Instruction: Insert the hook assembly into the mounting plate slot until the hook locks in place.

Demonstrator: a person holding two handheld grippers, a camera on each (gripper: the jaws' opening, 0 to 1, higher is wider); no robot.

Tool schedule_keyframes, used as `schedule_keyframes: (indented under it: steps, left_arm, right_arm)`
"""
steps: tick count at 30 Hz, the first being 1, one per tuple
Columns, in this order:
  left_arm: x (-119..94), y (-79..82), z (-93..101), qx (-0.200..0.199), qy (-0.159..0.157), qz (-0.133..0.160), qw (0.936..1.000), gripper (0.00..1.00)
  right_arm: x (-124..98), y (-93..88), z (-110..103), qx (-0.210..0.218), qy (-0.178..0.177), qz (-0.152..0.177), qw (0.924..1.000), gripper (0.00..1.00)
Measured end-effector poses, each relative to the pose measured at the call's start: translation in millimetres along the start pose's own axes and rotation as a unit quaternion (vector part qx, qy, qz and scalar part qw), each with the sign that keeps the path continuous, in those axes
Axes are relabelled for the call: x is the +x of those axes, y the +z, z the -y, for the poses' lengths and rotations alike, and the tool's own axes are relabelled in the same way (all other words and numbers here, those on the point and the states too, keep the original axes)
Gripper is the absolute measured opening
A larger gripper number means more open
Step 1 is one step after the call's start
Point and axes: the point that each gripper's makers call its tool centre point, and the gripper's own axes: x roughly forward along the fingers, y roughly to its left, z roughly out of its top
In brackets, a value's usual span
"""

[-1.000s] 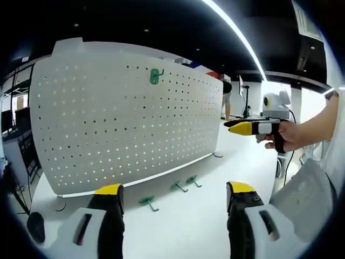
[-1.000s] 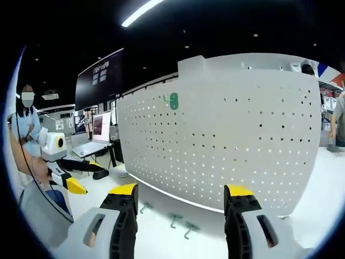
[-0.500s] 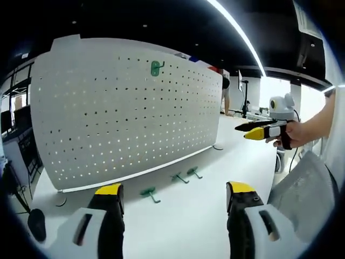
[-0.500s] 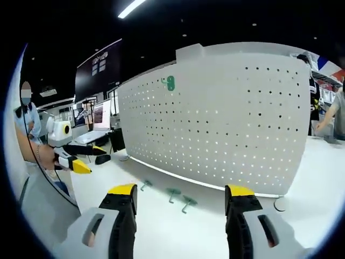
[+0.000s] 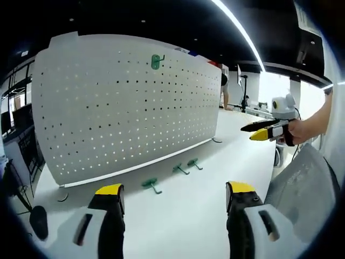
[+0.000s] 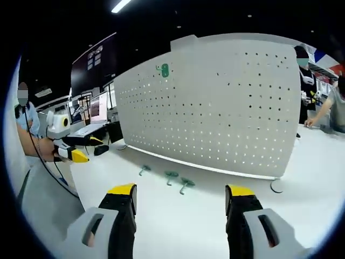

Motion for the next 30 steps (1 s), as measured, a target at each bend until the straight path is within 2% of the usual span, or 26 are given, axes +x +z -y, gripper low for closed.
schedule_keyframes:
  steps: [9,20,24,30]
  left_arm:
    - [-2,-8.4,-2.3,-0.004,0.001,-0.011,0.9999,0.79]
    - [-1,-10.8,-4.1,-0.003,-0.001,-0.015,0.9999,0.78]
    - [6,-7.1,-4.5,0.017,-0.016,-0.025,0.9994,0.79]
    - [17,-8.7,-10.1,0.068,-0.047,-0.068,0.9943,0.80]
  right_arm:
    - [-4,-8.8,-1,0.004,-0.001,-0.009,1.0000,0.65]
    - [-4,-13.8,0,0.008,-0.003,-0.016,0.9998,0.65]
    - [-4,-13.8,-2,0.009,-0.001,-0.016,0.9998,0.65]
    - [-4,-14.5,-3,0.009,0.000,-0.017,0.9998,0.65]
